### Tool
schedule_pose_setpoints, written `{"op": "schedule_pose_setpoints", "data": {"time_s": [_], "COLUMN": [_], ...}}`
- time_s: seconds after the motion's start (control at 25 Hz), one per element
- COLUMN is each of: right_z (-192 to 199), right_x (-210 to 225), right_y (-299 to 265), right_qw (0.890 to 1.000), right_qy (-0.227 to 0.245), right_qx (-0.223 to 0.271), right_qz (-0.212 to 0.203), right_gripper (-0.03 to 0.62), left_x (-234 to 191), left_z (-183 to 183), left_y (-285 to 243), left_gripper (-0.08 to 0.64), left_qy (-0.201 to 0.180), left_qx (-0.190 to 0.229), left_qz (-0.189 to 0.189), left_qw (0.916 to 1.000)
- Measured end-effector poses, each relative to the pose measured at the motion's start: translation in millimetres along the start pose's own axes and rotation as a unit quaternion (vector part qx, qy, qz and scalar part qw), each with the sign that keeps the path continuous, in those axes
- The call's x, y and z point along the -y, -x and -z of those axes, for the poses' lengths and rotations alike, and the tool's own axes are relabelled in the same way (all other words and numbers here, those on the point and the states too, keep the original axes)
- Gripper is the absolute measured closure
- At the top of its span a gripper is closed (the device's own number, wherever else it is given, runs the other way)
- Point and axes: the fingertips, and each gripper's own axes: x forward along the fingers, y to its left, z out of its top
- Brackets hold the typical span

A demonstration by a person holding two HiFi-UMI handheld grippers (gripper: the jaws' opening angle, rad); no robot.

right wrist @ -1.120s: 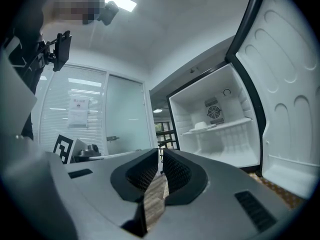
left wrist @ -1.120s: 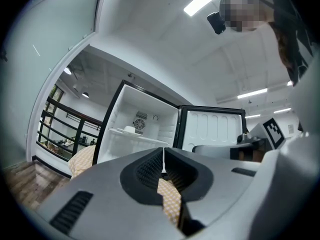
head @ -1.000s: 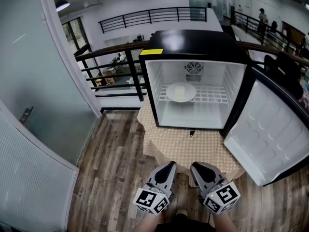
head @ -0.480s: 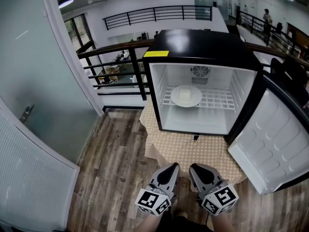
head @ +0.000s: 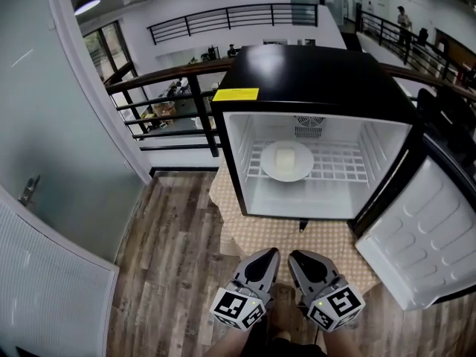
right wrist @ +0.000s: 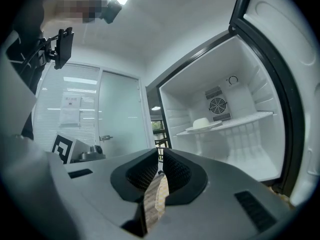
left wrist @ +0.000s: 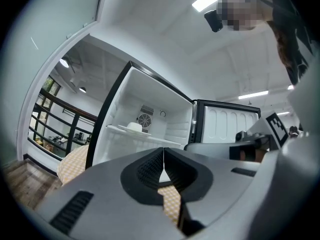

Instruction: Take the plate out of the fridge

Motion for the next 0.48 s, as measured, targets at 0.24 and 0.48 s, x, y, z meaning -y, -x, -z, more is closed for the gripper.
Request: {"op": "schedule_pose_setpoints", "data": {"time_s": [0.24, 0.48], "right_z": [-6, -8], "right_x": [19, 33], "right_y": [-28, -53], "right_qw": [1.0, 1.0], "right_qy": [-0.002, 0.0], "right_qx": [0.002, 0.001], "right_qz": [0.01, 0.012], "right_gripper": [0.545, 0.545], "left_x": [-18, -38], "left_z": [-7, -6], "left_y": [-29, -50], "left_gripper": [0.548, 0.548], "left_qy": [0.0, 0.0], "left_qx": [-0.002, -0.006], "left_qz": [0.019, 0.027], "left_qw": [0.9998, 0.9996]}}
